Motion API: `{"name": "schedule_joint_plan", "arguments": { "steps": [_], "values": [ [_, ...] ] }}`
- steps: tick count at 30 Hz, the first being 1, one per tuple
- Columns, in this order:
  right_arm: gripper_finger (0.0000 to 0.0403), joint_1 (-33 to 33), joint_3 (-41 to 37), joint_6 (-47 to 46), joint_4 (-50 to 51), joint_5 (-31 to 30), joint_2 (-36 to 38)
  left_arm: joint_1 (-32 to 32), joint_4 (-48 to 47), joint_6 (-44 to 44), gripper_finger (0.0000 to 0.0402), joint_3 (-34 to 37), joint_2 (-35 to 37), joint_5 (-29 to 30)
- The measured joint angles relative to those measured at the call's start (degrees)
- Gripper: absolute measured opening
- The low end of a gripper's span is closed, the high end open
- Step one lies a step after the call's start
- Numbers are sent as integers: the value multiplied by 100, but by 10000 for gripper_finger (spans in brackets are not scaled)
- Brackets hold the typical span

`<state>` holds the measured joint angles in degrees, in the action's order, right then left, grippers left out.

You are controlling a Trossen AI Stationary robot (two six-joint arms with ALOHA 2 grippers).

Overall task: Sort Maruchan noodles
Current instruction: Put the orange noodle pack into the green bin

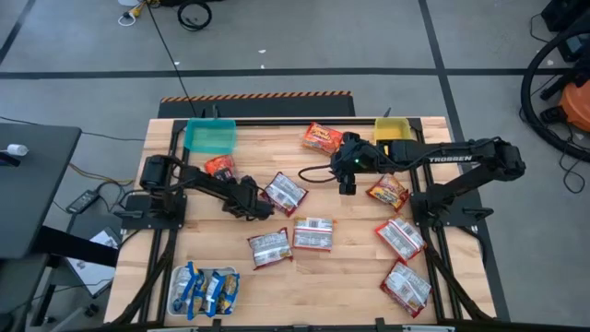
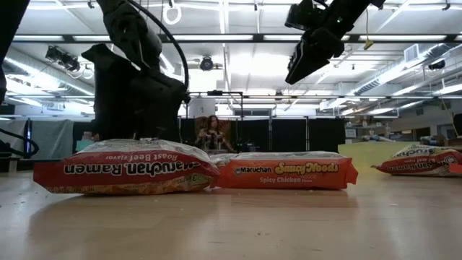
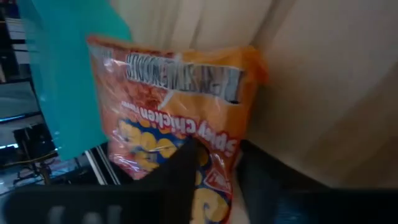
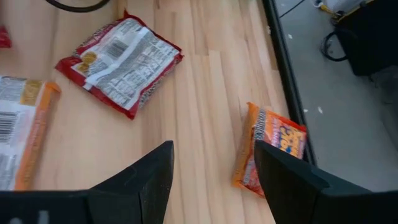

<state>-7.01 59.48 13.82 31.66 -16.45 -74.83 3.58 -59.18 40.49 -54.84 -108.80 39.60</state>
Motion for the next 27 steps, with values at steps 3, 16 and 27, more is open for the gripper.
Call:
{"name": "schedule_joint_plan", "arguments": {
  "steps": [3,16,27],
  "values": [
    [227,0,0,24,-30,-139,0,13,-317,95,26,-171,26,-235],
    [227,0,42,-259,-320,558,0,-149,-2476,708,5,-2710,1965,-675],
    [227,28,42,-1588,-398,793,0,-4362,-1098,-1061,4,-2718,3707,-2660]
  ]
}}
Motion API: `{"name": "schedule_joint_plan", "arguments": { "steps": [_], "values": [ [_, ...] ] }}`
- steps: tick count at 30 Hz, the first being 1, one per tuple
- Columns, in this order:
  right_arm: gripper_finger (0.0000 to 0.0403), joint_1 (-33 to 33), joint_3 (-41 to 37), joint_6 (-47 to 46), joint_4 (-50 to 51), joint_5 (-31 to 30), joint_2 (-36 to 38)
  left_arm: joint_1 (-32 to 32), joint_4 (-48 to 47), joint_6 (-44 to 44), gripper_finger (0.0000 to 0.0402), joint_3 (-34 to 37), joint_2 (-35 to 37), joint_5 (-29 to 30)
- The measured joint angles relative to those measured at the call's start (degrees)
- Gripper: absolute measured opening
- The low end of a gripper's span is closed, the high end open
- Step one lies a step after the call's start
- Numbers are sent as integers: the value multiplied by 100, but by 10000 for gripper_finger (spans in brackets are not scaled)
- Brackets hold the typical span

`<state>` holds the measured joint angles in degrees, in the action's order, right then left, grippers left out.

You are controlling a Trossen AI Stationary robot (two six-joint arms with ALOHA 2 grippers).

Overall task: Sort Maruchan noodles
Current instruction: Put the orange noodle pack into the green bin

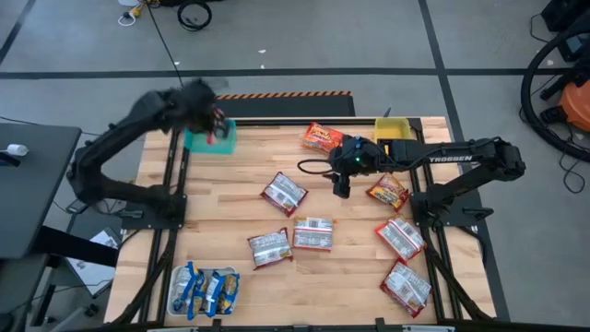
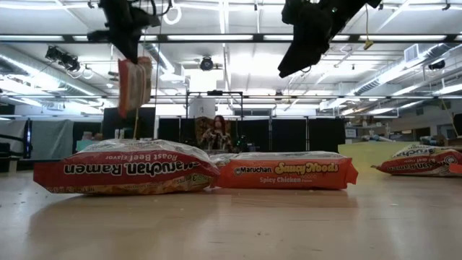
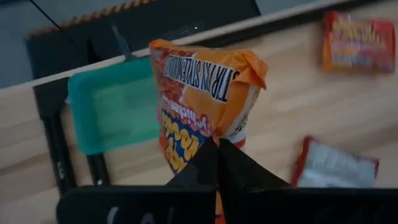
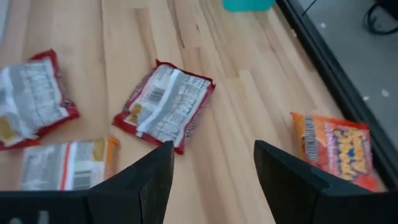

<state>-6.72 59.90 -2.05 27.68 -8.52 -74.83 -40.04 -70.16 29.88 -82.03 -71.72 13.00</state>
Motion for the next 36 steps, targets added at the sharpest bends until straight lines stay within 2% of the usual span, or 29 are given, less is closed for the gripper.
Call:
{"name": "schedule_joint_plan", "arguments": {
  "steps": [2,5,11,17,24,31,36],
  "values": [
    [227,0,0,-137,5,138,0,-693,171,-344,3,1,-106,-403],
    [227,0,0,-376,15,264,0,-1239,268,-625,3,3,-440,-751],
    [227,0,0,-791,24,269,0,-1749,173,-960,3,8,-1220,-1401],
    [227,0,0,-935,26,271,0,-2128,314,-1169,3,8,-1880,-1603],
    [227,0,0,-1274,31,271,0,-2280,576,-1156,3,8,-2411,-2131],
    [227,0,0,-1338,33,271,0,-2177,1215,-777,2,5,-2642,-3122],
    [227,0,0,-1339,33,271,0,-2097,1334,-701,3,5,-2656,-3336]
  ]
}}
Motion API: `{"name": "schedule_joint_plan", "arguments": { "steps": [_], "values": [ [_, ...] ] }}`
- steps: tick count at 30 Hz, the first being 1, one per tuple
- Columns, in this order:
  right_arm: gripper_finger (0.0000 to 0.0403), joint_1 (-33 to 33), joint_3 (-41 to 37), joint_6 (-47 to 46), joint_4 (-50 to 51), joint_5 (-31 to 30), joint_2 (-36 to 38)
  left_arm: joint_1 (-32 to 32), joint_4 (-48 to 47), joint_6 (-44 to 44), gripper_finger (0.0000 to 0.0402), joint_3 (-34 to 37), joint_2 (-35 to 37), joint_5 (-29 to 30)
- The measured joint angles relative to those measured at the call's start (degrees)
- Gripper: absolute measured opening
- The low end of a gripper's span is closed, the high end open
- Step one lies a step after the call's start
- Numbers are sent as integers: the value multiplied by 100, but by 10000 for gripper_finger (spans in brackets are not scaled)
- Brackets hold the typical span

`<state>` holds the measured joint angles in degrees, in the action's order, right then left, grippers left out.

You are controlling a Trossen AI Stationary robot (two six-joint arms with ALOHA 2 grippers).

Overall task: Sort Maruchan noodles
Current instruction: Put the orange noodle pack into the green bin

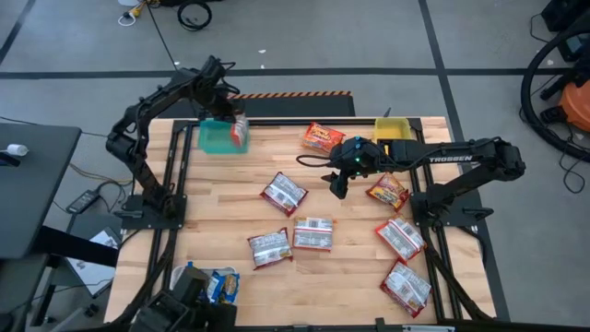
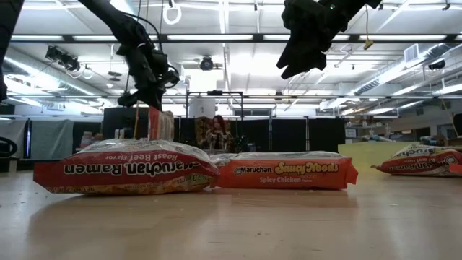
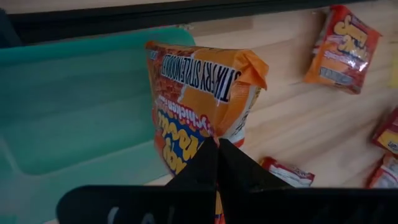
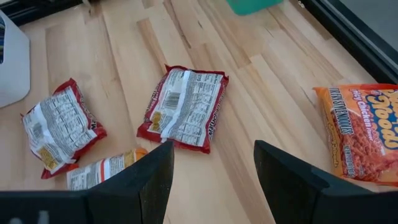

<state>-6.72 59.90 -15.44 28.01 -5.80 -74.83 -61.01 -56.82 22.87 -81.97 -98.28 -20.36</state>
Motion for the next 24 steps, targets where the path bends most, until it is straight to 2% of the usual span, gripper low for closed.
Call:
{"name": "schedule_joint_plan", "arguments": {
  "steps": [7,13,22,24],
  "values": [
    [227,0,0,55,2,-33,0,9,-74,50,41,0,0,277],
    [227,0,0,46,0,-37,0,14,-124,1,60,0,0,905],
    [227,0,0,74,2,-68,0,-47,-403,-441,63,0,128,908],
    [227,0,0,191,-1,-289,0,-33,-404,-626,65,0,295,815]
  ]
}}
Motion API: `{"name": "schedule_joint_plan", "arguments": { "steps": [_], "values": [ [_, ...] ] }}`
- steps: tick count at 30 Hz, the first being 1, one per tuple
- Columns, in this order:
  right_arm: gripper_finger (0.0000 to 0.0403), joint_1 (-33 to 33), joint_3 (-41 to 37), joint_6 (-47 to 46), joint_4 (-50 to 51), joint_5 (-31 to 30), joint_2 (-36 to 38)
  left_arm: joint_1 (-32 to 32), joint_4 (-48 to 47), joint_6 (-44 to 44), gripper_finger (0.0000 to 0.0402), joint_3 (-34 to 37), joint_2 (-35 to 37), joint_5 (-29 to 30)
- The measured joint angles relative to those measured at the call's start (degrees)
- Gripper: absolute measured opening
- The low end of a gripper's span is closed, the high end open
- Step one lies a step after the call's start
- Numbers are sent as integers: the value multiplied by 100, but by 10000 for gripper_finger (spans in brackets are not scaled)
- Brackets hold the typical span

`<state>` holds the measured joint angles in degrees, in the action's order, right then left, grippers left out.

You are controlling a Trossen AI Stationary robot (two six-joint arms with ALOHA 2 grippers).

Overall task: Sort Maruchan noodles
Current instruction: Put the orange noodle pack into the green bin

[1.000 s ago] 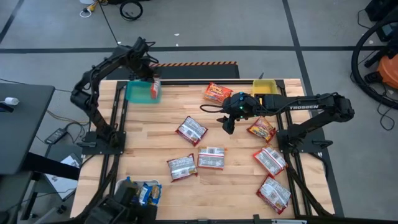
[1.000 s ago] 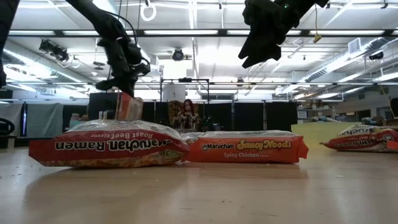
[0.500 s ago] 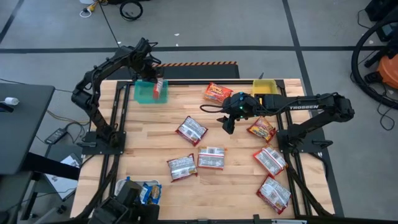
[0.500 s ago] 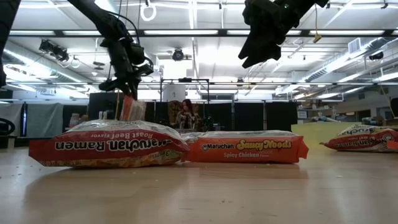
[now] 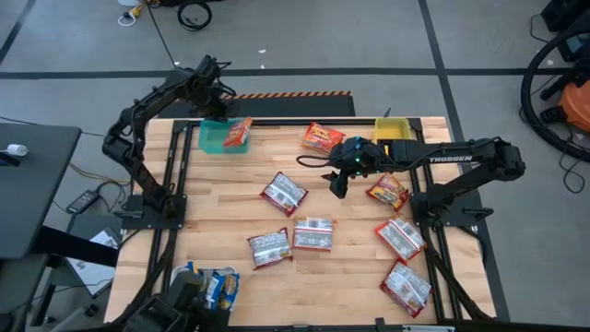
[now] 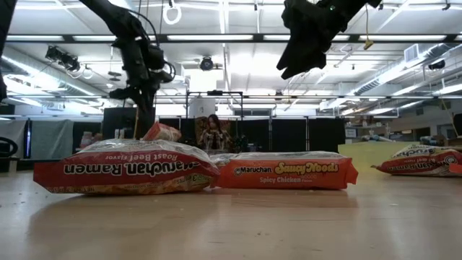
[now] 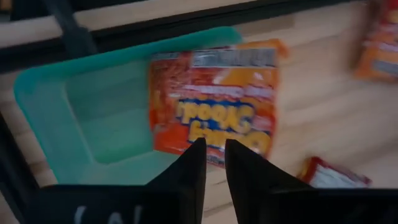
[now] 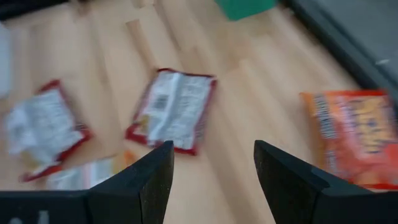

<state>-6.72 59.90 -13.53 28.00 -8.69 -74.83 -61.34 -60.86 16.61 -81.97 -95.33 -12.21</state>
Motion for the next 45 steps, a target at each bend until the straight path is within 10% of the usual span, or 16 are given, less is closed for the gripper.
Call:
{"name": "schedule_joint_plan", "arguments": {
  "steps": [6,13,24,33,45],
  "values": [
    [227,-277,11,1184,-107,-1068,-231,311,26,-667,66,-4,952,-642],
    [227,-1033,11,2678,-573,-825,-1321,1347,96,-1080,66,-7,2292,-653],
    [227,-1904,4,5978,-162,-1269,-2245,2785,98,-1028,66,-9,3849,602],
    [220,-2133,4,6688,-574,-1428,-2831,3086,103,-1192,66,-7,4193,1145],
    [30,-1875,0,5510,-1321,-1240,-2923,3084,213,-1568,66,-7,4175,1352]
  ]
}}
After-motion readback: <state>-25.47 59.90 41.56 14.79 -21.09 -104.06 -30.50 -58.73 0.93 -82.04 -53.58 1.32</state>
